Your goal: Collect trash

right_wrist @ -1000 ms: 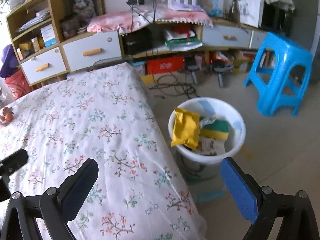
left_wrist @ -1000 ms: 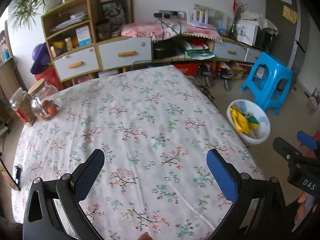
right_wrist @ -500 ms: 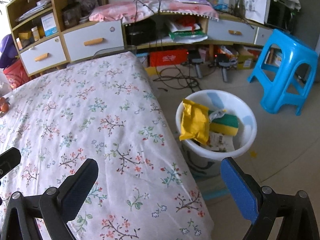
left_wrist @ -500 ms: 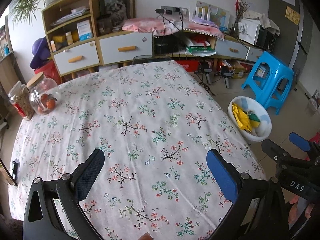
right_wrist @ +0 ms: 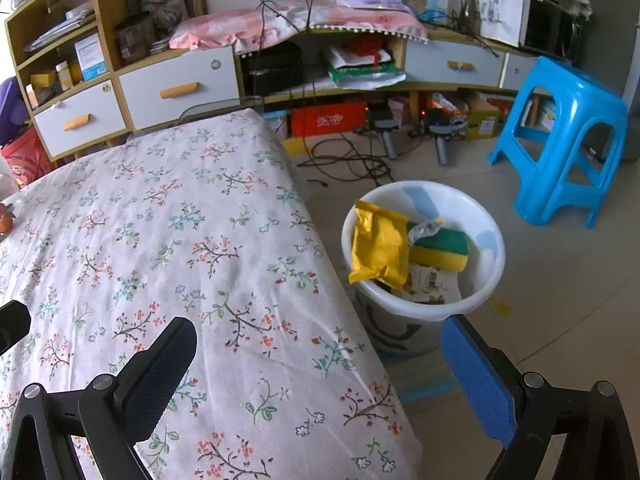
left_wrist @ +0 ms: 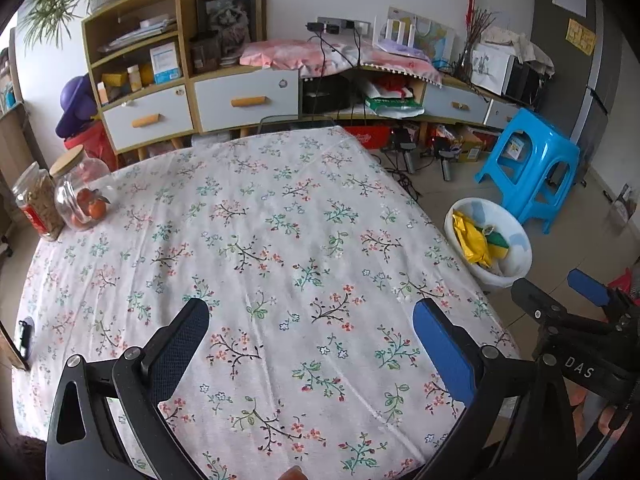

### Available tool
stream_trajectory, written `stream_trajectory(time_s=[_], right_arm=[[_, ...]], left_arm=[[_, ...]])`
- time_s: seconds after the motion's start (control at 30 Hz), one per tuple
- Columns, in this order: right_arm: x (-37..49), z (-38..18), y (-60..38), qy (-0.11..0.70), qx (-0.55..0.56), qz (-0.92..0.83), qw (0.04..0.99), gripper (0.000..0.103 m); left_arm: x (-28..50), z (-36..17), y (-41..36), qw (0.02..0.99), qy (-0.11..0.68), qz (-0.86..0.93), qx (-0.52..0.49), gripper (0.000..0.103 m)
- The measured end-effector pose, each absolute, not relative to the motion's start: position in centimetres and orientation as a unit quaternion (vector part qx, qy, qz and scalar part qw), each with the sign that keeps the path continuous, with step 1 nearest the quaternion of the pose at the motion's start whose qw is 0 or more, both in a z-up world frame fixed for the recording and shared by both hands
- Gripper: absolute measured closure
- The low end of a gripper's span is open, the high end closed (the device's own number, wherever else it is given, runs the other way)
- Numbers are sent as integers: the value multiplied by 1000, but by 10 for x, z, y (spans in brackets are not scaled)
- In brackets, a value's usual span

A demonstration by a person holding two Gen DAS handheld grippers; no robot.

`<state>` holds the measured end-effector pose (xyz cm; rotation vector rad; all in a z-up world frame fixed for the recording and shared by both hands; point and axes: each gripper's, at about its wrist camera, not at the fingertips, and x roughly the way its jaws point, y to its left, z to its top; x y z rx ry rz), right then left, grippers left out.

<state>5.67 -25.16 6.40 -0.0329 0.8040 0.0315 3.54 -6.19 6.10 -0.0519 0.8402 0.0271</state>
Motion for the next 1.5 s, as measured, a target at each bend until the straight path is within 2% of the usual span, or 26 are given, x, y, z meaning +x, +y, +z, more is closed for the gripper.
stream_trajectory(time_s=[1.5], right_arm=[[55,64,-248,389,-11,16,921,2]], left_arm=[[32,60,-71,907,419,0,-30,0]])
